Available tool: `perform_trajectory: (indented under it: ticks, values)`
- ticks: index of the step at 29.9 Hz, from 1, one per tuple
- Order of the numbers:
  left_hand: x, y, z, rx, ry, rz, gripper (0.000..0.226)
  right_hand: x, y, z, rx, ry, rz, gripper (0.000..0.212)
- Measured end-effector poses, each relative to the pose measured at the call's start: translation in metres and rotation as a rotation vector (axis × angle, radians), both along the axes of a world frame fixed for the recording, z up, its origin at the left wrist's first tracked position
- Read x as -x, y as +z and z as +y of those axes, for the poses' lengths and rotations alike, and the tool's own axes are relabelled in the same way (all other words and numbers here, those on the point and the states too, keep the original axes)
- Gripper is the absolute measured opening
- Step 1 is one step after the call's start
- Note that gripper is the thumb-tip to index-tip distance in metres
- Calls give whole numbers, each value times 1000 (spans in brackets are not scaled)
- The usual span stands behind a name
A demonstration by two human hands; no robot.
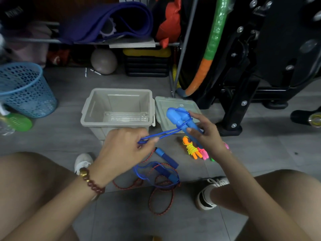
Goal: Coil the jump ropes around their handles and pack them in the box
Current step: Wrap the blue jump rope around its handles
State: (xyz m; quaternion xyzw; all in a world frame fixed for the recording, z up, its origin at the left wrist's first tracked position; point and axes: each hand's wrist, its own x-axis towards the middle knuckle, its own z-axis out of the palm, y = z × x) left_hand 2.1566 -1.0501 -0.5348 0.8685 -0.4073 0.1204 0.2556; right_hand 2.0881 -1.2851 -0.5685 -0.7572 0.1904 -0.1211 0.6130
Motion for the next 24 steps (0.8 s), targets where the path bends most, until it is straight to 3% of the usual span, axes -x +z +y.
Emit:
perform_trajectory:
  ticks: [6, 9, 12, 18, 24]
  values:
    - [-10, 11, -6, 26, -106, -108, 32, -7, -8, 13, 452, 93, 108, 38]
    - [-6, 12, -14, 62, -207, -148, 33, -3, -3, 24, 588, 265, 155, 32]
    - [-15, 12, -17, 75, -179, -138, 36, 7, 8, 40, 679, 472, 150, 32]
    - [-37, 7, -18, -13, -28, 138, 36, 19, 21, 52, 719, 689, 104, 27]
    - [-54, -6, -24, 126, -183, 616, 21, 25, 31, 49, 455, 710, 180, 42]
